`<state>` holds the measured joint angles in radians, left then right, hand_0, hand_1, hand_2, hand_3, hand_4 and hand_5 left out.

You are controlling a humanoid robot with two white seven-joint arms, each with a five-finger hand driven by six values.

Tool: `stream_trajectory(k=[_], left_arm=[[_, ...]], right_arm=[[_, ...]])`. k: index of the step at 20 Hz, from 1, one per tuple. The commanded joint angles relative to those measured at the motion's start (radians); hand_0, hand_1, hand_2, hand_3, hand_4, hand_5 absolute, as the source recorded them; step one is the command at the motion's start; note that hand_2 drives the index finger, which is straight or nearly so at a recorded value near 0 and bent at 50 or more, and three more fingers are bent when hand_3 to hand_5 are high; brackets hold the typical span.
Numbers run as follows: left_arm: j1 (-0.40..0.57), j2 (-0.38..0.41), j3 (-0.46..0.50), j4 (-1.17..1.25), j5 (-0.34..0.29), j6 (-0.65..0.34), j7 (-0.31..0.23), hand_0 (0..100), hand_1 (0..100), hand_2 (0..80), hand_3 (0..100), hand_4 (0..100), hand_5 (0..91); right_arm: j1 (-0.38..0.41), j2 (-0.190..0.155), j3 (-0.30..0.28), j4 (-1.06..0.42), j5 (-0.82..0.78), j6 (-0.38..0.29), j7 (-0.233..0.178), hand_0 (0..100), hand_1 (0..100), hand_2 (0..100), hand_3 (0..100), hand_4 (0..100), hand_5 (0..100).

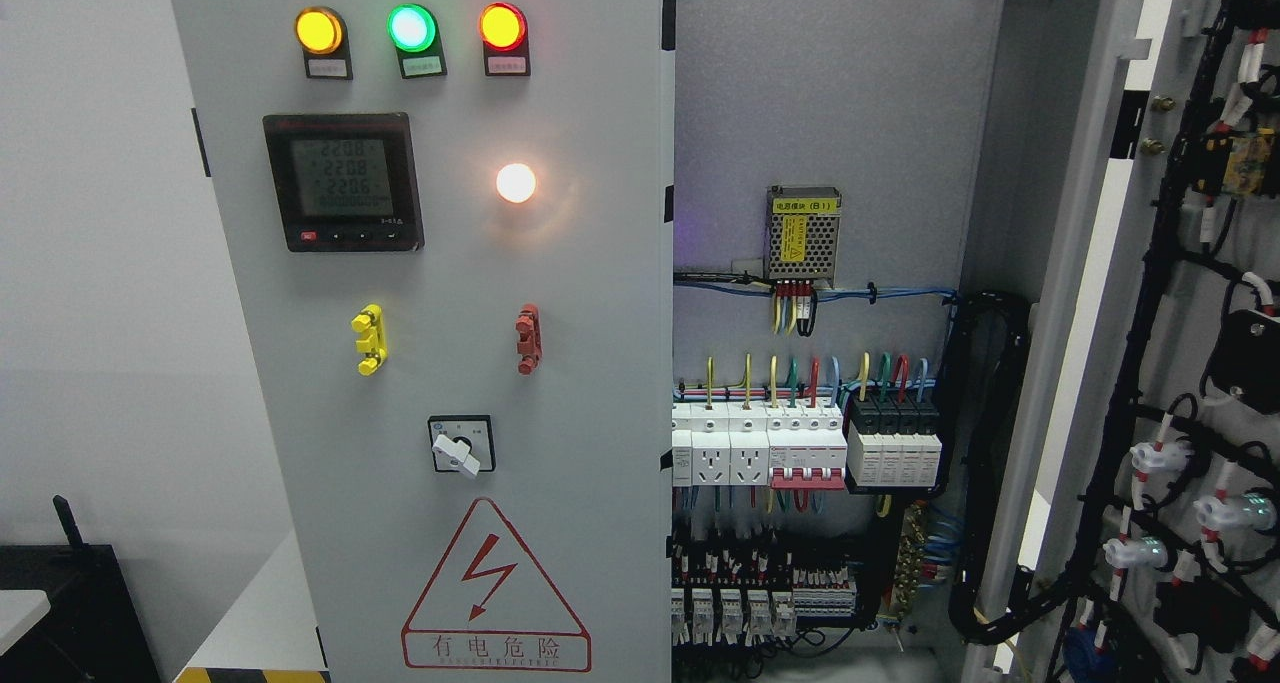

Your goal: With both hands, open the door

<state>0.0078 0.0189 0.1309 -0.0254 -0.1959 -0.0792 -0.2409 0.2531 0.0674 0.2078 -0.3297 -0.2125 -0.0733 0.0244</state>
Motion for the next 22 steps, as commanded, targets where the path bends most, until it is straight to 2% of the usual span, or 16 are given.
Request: stream_trajectory(k=[1, 3, 8, 12, 14, 17, 22], left_arm=[[-0.009, -0.071, 0.027, 0.176, -0.023, 0.002, 0.002, 0, 0, 0.0, 0, 3, 0.0], [-0.006, -0.070, 0.078, 0.176, -0.016, 0.001, 0.000, 0, 0, 0.0, 0, 3, 0.0], [-0.002, -0.070, 0.081, 0.174, -0.017, 0.001, 0.000, 0, 0, 0.0, 0, 3, 0.0], [0.011, -0.065, 0.072, 0.164, -0.010, 0.001, 0.000, 0, 0, 0.0, 0, 3, 0.0], [0.011, -0.062, 0.067, 0.160, 0.003, 0.001, 0.000, 0, 0, 0.0, 0, 3, 0.0], [0.011, -0.062, 0.052, 0.147, 0.038, -0.005, 0.000, 0, 0, 0.0, 0, 3, 0.0], [0.012, -0.060, 0.043, 0.116, 0.043, -0.007, 0.000, 0, 0, 0.0, 0, 3, 0.0]], right_arm=[[0.109, -0.043, 0.010, -0.380, 0.001, 0.004, -0.001, 11, 0, 0, 0, 0, 0], [0.162, -0.047, 0.015, -0.474, 0.002, 0.004, -0.001, 11, 0, 0, 0, 0, 0], [0.265, -0.057, 0.036, -0.638, 0.002, 0.000, -0.004, 11, 0, 0, 0, 0, 0], [0.351, -0.100, 0.036, -0.777, 0.001, -0.010, -0.004, 11, 0, 0, 0, 0, 0], [0.394, -0.138, 0.041, -0.850, -0.004, -0.019, -0.004, 11, 0, 0, 0, 0, 0], [0.460, -0.158, 0.042, -0.963, -0.002, -0.040, -0.004, 11, 0, 0, 0, 0, 0], [0.563, -0.211, 0.076, -1.118, -0.004, -0.125, -0.004, 11, 0, 0, 0, 0, 0]])
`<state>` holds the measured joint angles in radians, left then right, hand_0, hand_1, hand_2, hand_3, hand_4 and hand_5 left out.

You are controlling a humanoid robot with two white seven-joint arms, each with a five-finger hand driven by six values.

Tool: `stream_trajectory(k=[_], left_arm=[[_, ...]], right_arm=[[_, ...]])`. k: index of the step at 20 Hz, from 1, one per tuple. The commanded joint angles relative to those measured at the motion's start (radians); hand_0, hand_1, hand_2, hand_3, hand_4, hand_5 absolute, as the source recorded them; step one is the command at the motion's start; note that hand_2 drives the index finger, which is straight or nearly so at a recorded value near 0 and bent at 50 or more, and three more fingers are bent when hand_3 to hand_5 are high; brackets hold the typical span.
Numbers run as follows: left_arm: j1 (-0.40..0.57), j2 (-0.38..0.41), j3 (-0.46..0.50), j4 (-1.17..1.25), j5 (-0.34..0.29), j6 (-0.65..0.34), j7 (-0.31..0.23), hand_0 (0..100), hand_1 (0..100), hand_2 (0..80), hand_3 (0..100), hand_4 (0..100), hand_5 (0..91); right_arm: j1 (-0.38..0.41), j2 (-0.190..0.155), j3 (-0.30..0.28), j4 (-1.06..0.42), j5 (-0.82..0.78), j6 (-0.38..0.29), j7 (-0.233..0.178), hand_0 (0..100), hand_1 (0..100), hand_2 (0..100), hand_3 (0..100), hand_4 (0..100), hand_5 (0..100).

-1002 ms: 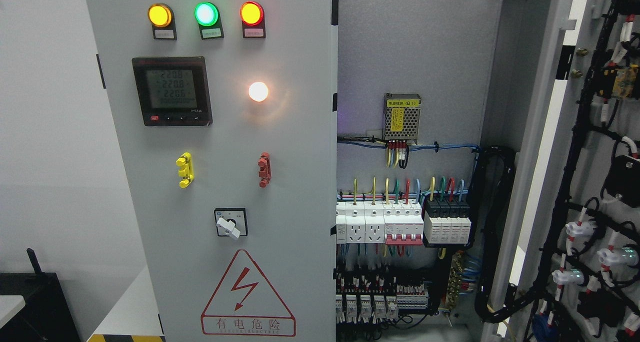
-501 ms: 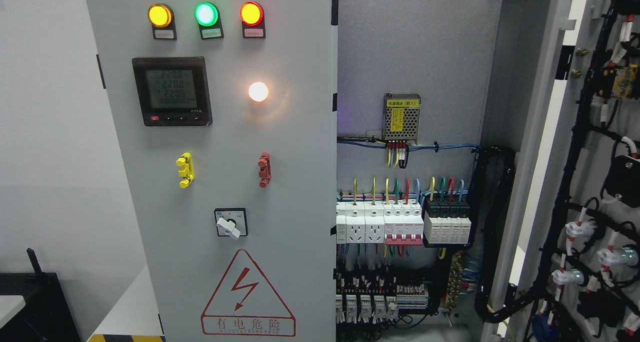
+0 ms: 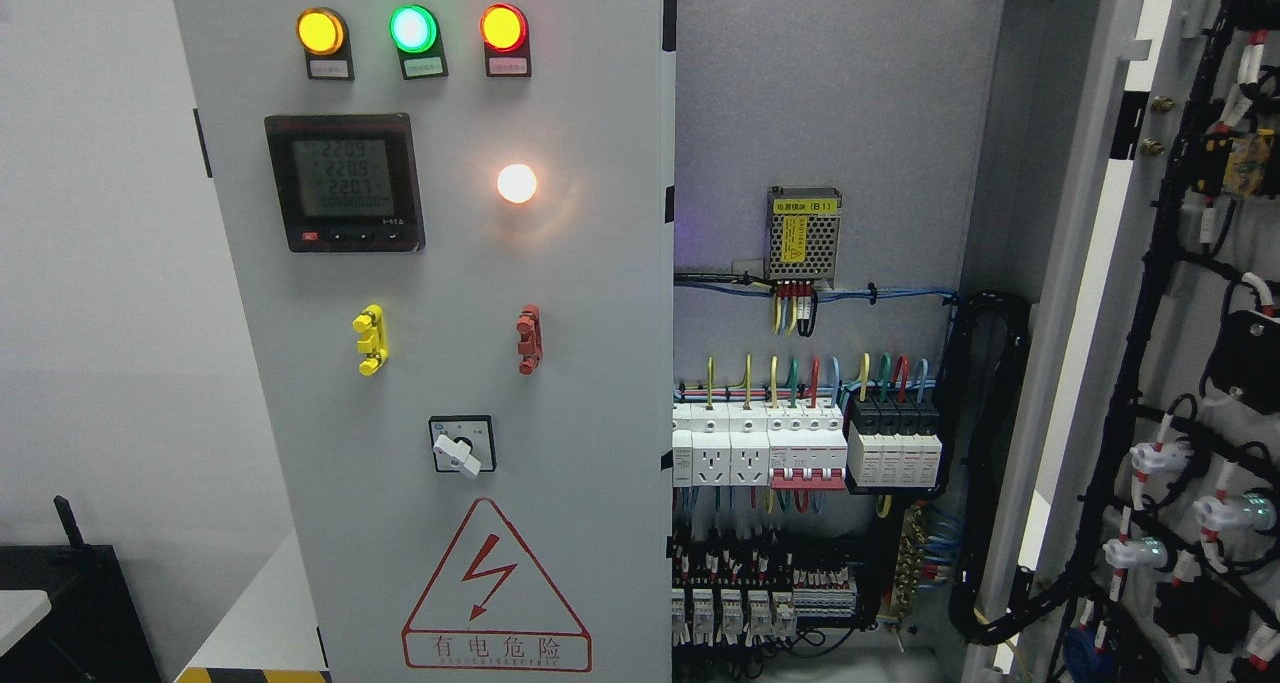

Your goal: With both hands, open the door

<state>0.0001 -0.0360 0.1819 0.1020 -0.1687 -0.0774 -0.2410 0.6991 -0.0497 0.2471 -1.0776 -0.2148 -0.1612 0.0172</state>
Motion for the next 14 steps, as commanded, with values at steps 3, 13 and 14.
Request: stream_trajectory(k=[3, 13, 14], left_arm=[[0.018, -0.005, -0.013, -0.021, 0.014, -0.016, 0.000, 0, 0, 0.0, 0, 3, 0.0], [0.015, -0.008, -0.004, -0.053, 0.015, -0.018, -0.007, 0, 0, 0.0, 0, 3, 0.0], [0.014, -0.010, -0.004, -0.053, 0.015, -0.018, -0.007, 0, 0, 0.0, 0, 3, 0.0]], right_arm=[[0.177, -0.140, 0.055, -0.473, -0.003, -0.089, 0.004, 11, 0, 0, 0, 0, 0], [0.174, -0.228, 0.060, -0.659, -0.005, -0.166, 0.006, 11, 0, 0, 0, 0, 0], [0.172, -0.248, 0.061, -0.691, -0.005, -0.166, 0.007, 11, 0, 0, 0, 0, 0]])
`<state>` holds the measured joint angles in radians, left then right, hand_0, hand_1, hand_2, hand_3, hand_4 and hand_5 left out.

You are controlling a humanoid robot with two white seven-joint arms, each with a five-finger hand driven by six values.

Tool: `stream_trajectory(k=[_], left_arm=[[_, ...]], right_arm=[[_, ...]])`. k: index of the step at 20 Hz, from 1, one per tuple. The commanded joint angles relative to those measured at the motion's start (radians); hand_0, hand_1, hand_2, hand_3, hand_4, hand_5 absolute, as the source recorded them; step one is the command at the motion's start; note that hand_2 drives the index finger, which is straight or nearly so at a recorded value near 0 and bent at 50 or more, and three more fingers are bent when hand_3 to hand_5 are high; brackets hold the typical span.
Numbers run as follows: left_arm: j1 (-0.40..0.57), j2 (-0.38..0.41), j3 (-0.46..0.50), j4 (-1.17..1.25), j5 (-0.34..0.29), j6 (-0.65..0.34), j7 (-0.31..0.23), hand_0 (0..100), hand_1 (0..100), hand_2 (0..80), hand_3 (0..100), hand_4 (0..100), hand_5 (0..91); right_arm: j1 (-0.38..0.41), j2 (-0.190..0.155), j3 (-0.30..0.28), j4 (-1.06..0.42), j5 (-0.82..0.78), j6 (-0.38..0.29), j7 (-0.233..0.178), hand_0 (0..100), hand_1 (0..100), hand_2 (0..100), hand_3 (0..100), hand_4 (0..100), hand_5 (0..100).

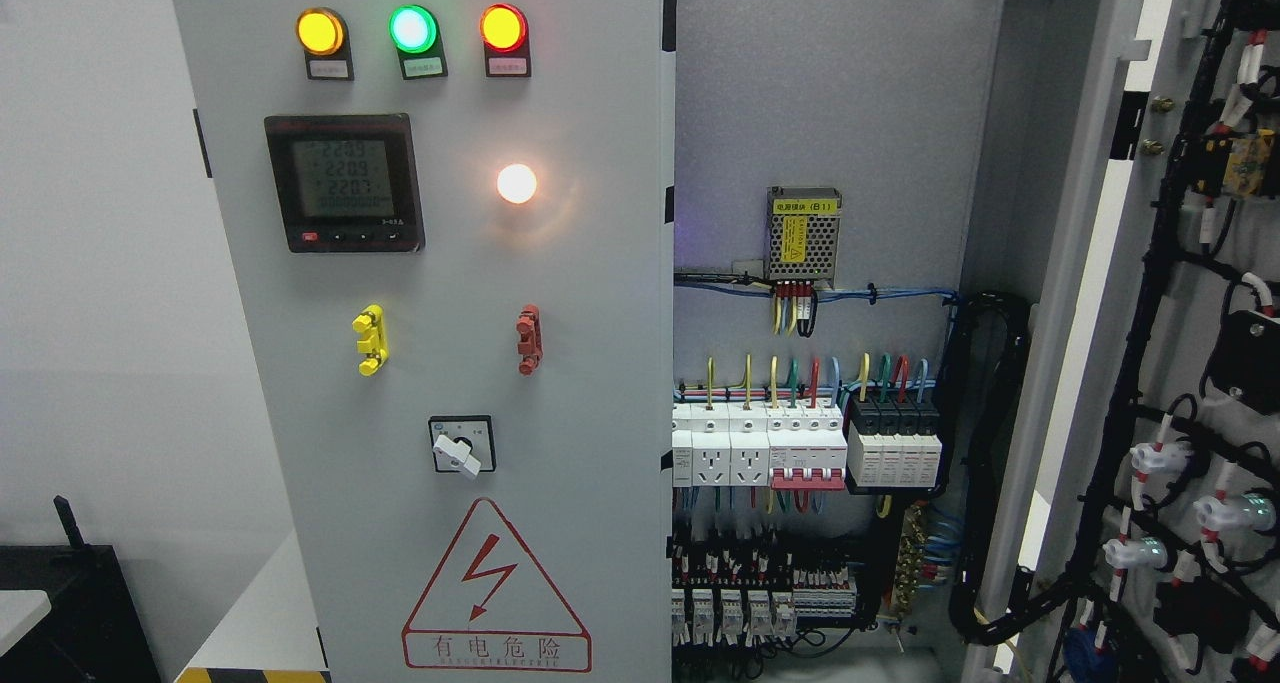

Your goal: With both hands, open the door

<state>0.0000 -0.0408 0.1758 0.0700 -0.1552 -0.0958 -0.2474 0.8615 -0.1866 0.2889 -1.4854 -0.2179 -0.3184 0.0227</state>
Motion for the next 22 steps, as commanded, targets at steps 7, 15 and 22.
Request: stream_trajectory(k=[7, 15, 22], left_arm=[[0.014, -0.008, 0.004, -0.024, 0.000, -0.001, -0.007, 0, 0, 0.0, 0, 3, 0.0], [0.014, -0.010, 0.005, -0.022, 0.000, 0.001, -0.007, 0, 0, 0.0, 0, 3, 0.0], [0.014, -0.010, 0.005, -0.022, 0.000, 0.001, -0.007, 0, 0, 0.0, 0, 3, 0.0]], right_arm=[[-0.052, -0.131, 0.032, -0.384, -0.003, -0.014, 0.002, 11, 0, 0, 0, 0, 0], [-0.195, -0.139, 0.069, -0.400, -0.001, -0.039, 0.000, 11, 0, 0, 0, 0, 0], [-0.329, -0.128, 0.059, -0.401, 0.000, -0.044, 0.000, 11, 0, 0, 0, 0, 0]])
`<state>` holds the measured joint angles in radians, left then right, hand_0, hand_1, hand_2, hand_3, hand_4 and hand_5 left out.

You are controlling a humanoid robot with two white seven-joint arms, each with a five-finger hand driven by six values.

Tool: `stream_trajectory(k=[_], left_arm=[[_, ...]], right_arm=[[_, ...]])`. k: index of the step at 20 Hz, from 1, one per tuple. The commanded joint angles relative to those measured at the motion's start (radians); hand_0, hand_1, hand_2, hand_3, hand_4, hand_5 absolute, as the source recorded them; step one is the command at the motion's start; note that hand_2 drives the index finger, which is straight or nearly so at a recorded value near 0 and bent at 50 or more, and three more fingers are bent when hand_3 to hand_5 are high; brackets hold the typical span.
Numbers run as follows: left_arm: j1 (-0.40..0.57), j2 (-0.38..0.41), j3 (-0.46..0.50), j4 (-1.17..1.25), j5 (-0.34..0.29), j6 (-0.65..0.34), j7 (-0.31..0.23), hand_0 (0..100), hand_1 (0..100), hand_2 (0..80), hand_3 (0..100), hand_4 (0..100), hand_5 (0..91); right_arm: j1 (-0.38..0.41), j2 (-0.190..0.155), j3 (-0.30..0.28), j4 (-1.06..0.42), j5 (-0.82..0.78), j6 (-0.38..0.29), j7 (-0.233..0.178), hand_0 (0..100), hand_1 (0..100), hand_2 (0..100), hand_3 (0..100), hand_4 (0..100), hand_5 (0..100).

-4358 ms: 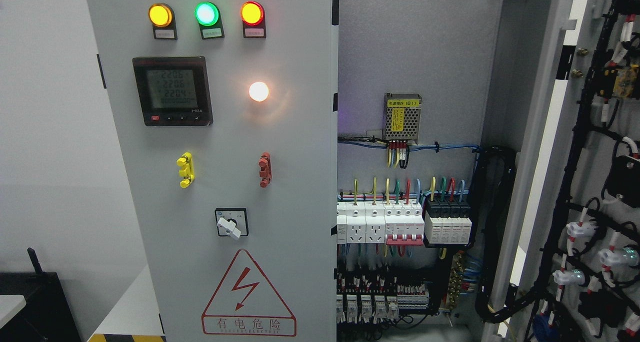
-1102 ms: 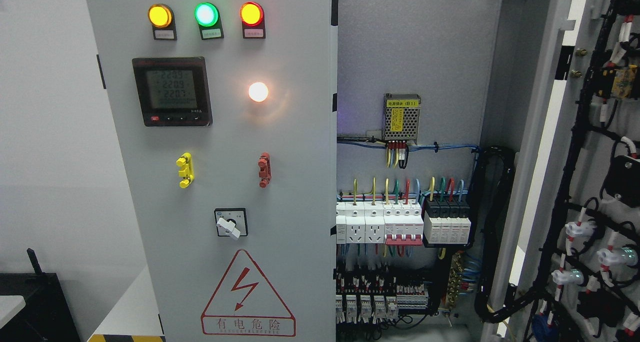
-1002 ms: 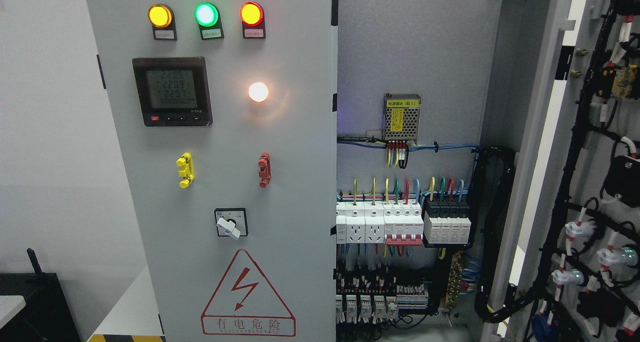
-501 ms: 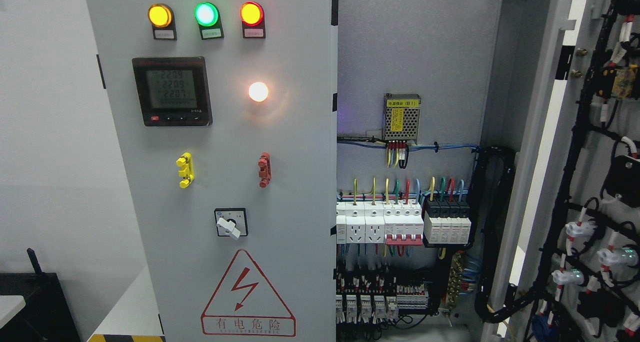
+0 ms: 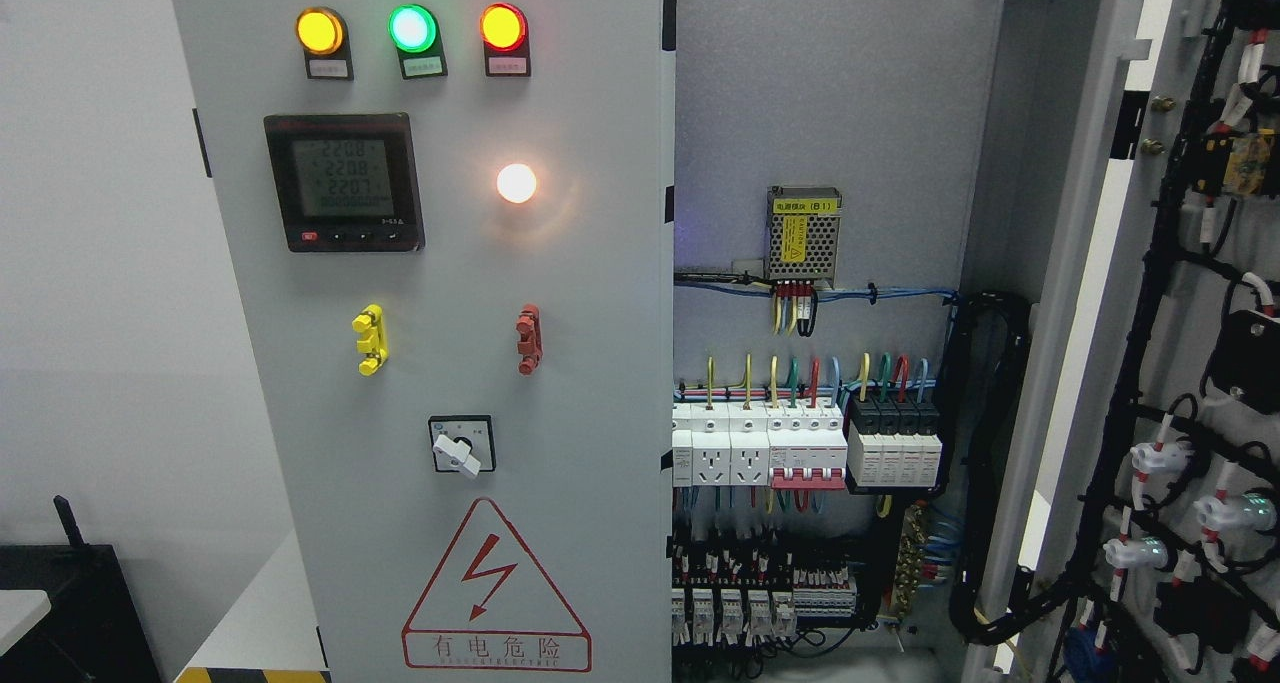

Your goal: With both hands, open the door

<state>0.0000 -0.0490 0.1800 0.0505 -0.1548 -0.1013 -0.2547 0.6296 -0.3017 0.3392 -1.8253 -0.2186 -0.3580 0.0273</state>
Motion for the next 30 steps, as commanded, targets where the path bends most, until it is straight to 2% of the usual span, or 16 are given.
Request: stream_trajectory(k=[1, 8, 13, 16, 22, 28, 30], left_arm=[[0.014, -0.002, 0.001, -0.003, 0.000, 0.006, 0.000, 0, 0, 0.0, 0, 3, 0.0], [0.014, -0.002, 0.001, -0.003, 0.000, 0.006, 0.000, 0, 0, 0.0, 0, 3, 0.0], [0.014, -0.002, 0.001, -0.003, 0.000, 0.005, 0.000, 0, 0, 0.0, 0, 3, 0.0], [0.014, -0.002, 0.001, -0.003, 0.000, 0.006, 0.000, 0, 0, 0.0, 0, 3, 0.0], [0.014, -0.002, 0.001, -0.003, 0.000, 0.005, 0.000, 0, 0, 0.0, 0, 3, 0.0], [0.014, -0.002, 0.001, -0.003, 0.000, 0.006, 0.000, 0, 0, 0.0, 0, 3, 0.0], [0.014, -0.002, 0.001, -0.003, 0.000, 0.006, 0.000, 0, 0, 0.0, 0, 3, 0.0]], right_arm=[[-0.112, -0.011, 0.007, -0.061, 0.001, -0.007, -0.004, 11, 0, 0, 0, 0, 0], [-0.255, 0.029, -0.003, -0.048, 0.001, 0.005, -0.004, 11, 0, 0, 0, 0, 0], [-0.344, 0.050, -0.009, -0.034, -0.005, 0.074, -0.006, 11, 0, 0, 0, 0, 0], [-0.404, 0.075, -0.009, -0.035, -0.007, 0.138, -0.006, 11, 0, 0, 0, 0, 0], [-0.498, 0.113, -0.009, -0.041, -0.008, 0.223, -0.006, 11, 0, 0, 0, 0, 0], [-0.550, 0.131, -0.009, -0.054, -0.007, 0.240, -0.004, 11, 0, 0, 0, 0, 0], [-0.573, 0.138, -0.009, -0.054, -0.008, 0.272, -0.004, 11, 0, 0, 0, 0, 0]])
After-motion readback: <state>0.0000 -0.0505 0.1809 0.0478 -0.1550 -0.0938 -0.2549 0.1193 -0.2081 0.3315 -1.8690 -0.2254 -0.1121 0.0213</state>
